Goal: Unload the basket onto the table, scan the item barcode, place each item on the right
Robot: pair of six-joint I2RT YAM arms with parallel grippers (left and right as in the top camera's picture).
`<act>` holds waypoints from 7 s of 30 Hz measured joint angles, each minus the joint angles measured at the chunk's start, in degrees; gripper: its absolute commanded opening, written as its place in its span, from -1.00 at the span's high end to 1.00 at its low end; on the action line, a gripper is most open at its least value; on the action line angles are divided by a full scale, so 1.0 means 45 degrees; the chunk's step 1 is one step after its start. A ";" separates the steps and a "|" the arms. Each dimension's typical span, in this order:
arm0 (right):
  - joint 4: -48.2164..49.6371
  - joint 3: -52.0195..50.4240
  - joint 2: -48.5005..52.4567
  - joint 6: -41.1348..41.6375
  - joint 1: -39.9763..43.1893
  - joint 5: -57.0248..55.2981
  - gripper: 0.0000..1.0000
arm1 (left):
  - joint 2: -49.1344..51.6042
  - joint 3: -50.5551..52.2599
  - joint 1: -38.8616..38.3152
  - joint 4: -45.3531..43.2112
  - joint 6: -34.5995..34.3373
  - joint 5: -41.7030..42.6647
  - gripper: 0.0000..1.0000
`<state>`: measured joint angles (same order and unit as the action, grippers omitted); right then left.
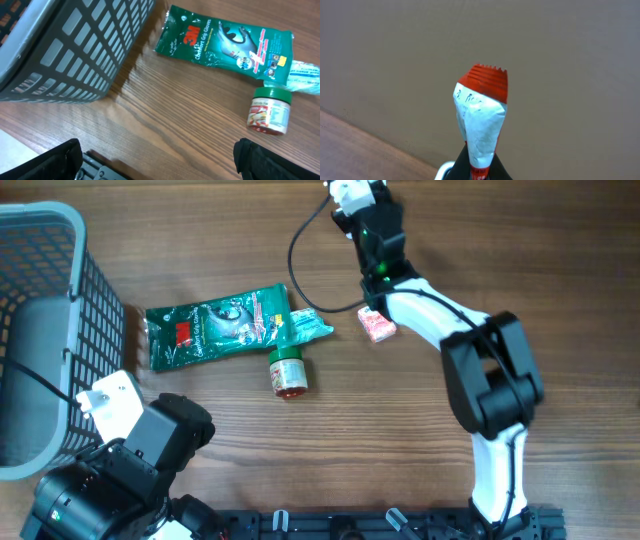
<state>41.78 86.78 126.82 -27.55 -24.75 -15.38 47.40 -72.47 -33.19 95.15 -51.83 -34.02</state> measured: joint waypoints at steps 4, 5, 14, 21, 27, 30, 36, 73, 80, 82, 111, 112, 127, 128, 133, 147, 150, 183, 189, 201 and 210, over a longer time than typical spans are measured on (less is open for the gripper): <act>0.0058 0.2875 0.2161 -0.0432 0.0136 0.0000 0.92 | 0.0000 0.0000 0.0000 0.0000 0.0000 0.0000 -1.00; 0.0073 0.3546 0.2662 -0.0515 0.0223 0.0000 0.91 | 0.0000 0.0000 0.0000 0.0000 0.0000 -0.0005 -1.00; -0.1180 0.4643 0.3944 -0.0631 0.0908 0.1112 0.91 | 0.0000 0.0000 0.0000 0.0000 0.0000 -0.0005 -1.00; -0.2370 0.4682 0.3813 -0.0117 0.1112 -0.0058 0.91 | 0.0000 0.0000 0.0000 -0.0005 0.0000 -0.0005 -1.00; -0.7179 0.4789 0.1885 0.0199 0.3390 -0.2482 0.91 | 0.0000 0.0000 0.0000 0.0000 0.0000 -0.0005 -1.00; -0.9782 0.4949 0.1030 0.0471 0.5668 -0.3322 0.91 | 0.0000 0.0000 0.0000 0.0005 0.0000 0.0000 -1.00; -1.4027 0.4439 0.0933 0.2739 1.0093 -0.3954 0.91 | 0.0000 0.0000 0.0000 0.0005 0.0000 -0.0005 -1.00; -2.0006 -0.0325 -0.3803 1.4940 0.3502 0.7752 -0.64 | 0.0000 0.0000 0.0000 -0.0005 0.0000 0.0000 -1.00; -1.6145 -0.3453 -0.3643 1.7626 0.2686 0.7742 -0.62 | 0.0000 0.0000 0.0000 0.0005 0.0000 -0.0005 -1.00; -1.5650 -0.3959 -0.3643 1.7986 0.2686 0.7742 -0.43 | 0.0000 0.0000 0.0000 0.0000 0.0000 -0.0005 -1.00; -1.3639 -0.6067 -0.3997 1.7495 0.2793 0.9277 0.91 | 0.0000 0.0000 0.0000 0.0000 0.0000 -0.0005 -1.00; -1.4236 -0.6105 -0.4090 1.7126 0.2793 0.9772 0.92 | 0.0000 0.0000 0.0000 -0.0005 0.0000 -0.0005 -1.00; -2.2250 -0.6397 -0.9666 1.7597 0.2783 1.5912 0.91 | 0.0000 0.0000 0.0000 0.0000 0.0000 -0.0005 -1.00; -2.2382 -0.6397 -0.9666 1.7626 0.2783 1.6538 0.91 | 0.0000 0.0000 0.0000 0.0000 0.0000 -0.0005 -1.00; -2.2304 -0.6397 -0.9666 1.7733 0.2783 1.8510 0.91 | 0.0000 0.0000 0.0000 0.0000 0.0000 -0.0005 -1.00; -2.1876 -0.6397 -0.9666 1.7782 0.2783 1.9084 0.88 | 0.0000 0.0000 0.0000 0.0000 0.0000 -0.0005 -1.00; -2.1653 -0.6397 -0.9666 1.7777 0.2783 1.9084 0.88 | 0.0000 0.0000 0.0000 0.0000 0.0000 -0.0005 -1.00; -1.8000 -0.6402 -0.9675 1.7364 0.2783 1.3580 0.91 | 0.0000 0.0000 0.0000 0.0000 0.0000 -0.0005 -1.00; -1.6155 -0.6407 -0.9670 1.5708 0.2783 0.8403 0.91 | 0.0000 0.0000 0.0000 0.0000 0.0000 -0.0005 -1.00; -0.4979 -0.6441 -0.5396 1.2429 0.2613 0.4007 0.91 | 0.0005 0.0005 0.0000 -0.0015 0.0000 -0.0005 -1.00; -0.3517 -0.2293 -0.1205 1.0263 0.2492 0.3332 0.91 | 0.0000 0.0010 0.0000 0.0010 0.0000 0.0000 -1.00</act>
<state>25.96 76.47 121.40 18.63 -13.54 -0.38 47.40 -72.42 -33.19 95.20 -51.83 -34.02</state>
